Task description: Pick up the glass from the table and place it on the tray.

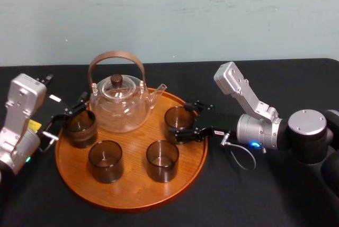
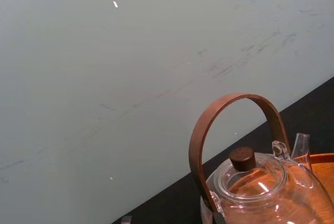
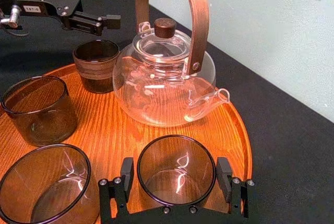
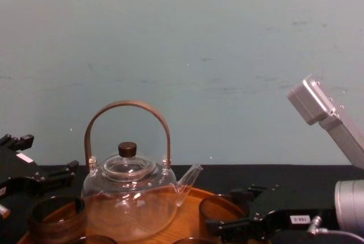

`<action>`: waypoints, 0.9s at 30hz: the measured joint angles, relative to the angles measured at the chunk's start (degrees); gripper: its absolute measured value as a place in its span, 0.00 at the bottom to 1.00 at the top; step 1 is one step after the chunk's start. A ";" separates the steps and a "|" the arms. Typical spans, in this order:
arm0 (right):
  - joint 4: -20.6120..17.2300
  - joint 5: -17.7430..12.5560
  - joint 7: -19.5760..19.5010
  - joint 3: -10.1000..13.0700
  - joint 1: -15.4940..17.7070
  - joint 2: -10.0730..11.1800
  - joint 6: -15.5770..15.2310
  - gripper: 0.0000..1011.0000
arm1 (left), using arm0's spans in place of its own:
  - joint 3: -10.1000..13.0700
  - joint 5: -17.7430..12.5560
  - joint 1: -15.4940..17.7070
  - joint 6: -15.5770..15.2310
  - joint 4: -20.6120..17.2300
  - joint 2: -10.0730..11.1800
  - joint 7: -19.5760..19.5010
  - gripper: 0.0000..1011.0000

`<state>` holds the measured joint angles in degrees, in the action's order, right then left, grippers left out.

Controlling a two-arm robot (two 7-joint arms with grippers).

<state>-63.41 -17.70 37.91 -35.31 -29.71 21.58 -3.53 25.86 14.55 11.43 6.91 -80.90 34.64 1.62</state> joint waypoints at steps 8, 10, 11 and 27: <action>0.00 -0.04 0.04 0.00 0.00 0.00 0.00 0.99 | 0.00 0.00 0.00 0.00 0.00 0.00 0.00 0.99; 0.00 -0.04 0.05 0.00 0.00 0.00 0.00 0.99 | 0.00 0.00 0.00 0.00 0.00 0.00 0.00 0.99; 0.00 -0.05 0.05 0.00 0.00 0.00 0.00 0.99 | 0.00 0.00 0.00 0.00 0.00 0.00 0.00 0.99; -6.62 -3.85 1.46 2.47 4.26 4.85 -1.45 0.99 | 0.00 0.00 0.00 0.00 0.00 0.00 0.00 0.99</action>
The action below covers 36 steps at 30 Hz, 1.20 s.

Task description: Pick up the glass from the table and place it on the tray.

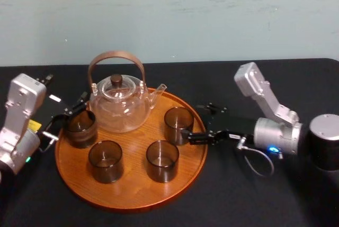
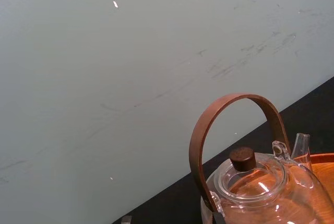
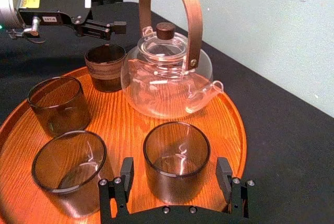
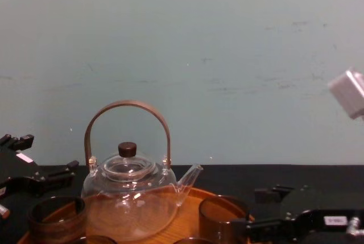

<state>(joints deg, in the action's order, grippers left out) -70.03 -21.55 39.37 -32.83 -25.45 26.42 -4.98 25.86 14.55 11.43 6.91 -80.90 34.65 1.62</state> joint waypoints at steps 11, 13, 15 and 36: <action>-7.46 -3.53 -0.94 3.42 5.05 5.83 -0.30 0.99 | 0.00 0.00 0.00 0.00 0.00 0.00 0.00 0.99; -9.08 -4.48 -0.92 4.29 6.17 7.06 0.10 0.99 | 0.00 0.00 0.00 0.00 0.00 0.00 0.00 0.99; -10.03 -5.11 -0.93 4.86 6.95 7.85 0.47 0.99 | 0.00 0.00 0.00 0.00 0.00 0.00 0.00 0.99; -16.58 -4.15 -18.45 15.89 18.55 6.01 10.98 0.99 | 0.00 0.00 0.00 0.00 0.00 0.00 0.00 0.99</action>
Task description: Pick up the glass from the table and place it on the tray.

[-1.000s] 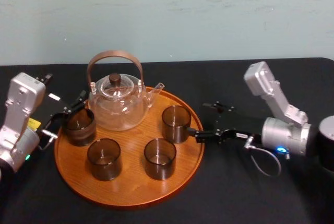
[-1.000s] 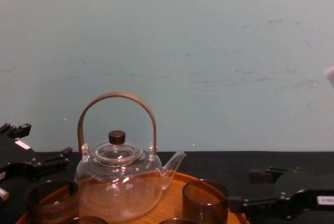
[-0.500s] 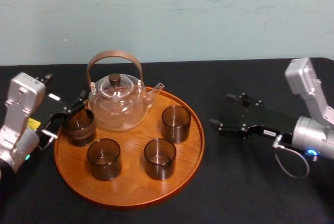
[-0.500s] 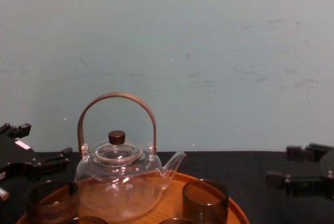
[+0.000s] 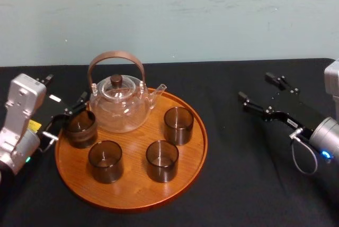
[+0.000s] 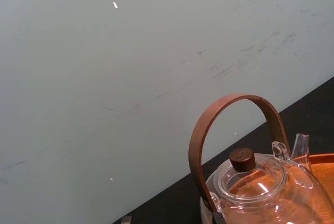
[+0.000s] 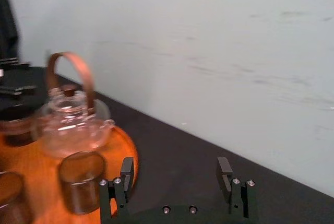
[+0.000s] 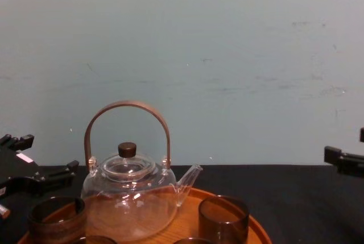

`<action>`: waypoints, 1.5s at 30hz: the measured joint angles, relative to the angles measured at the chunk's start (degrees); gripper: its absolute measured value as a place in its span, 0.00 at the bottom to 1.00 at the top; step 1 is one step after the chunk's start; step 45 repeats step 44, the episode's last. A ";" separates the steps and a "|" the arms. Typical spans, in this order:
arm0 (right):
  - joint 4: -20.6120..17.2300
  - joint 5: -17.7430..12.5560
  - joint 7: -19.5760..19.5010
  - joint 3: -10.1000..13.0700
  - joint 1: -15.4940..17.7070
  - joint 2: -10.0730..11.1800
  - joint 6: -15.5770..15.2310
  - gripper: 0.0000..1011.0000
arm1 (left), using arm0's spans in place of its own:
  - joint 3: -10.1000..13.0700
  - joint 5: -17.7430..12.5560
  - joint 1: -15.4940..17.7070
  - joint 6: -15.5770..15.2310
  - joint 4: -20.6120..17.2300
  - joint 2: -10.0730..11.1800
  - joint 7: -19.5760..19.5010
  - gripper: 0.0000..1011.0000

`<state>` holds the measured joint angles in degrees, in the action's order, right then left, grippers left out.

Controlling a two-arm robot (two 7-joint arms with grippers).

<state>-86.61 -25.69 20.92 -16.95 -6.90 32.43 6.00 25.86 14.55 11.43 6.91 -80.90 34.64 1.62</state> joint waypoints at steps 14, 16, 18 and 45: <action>3.62 2.99 -5.07 2.39 1.41 -3.89 0.83 0.99 | 0.00 0.00 0.00 0.00 0.00 0.00 0.00 0.99; 4.39 3.27 -5.05 2.46 1.31 -4.33 0.48 0.99 | 0.00 0.00 0.00 0.00 0.00 0.00 0.00 0.99; 4.83 3.48 -4.98 2.49 1.20 -4.57 0.25 0.99 | 0.00 0.00 0.00 0.00 0.00 0.00 0.00 0.99; 6.29 4.78 -4.15 2.53 0.67 -5.48 -1.07 0.99 | 0.00 0.00 0.00 0.00 0.00 0.00 0.00 0.99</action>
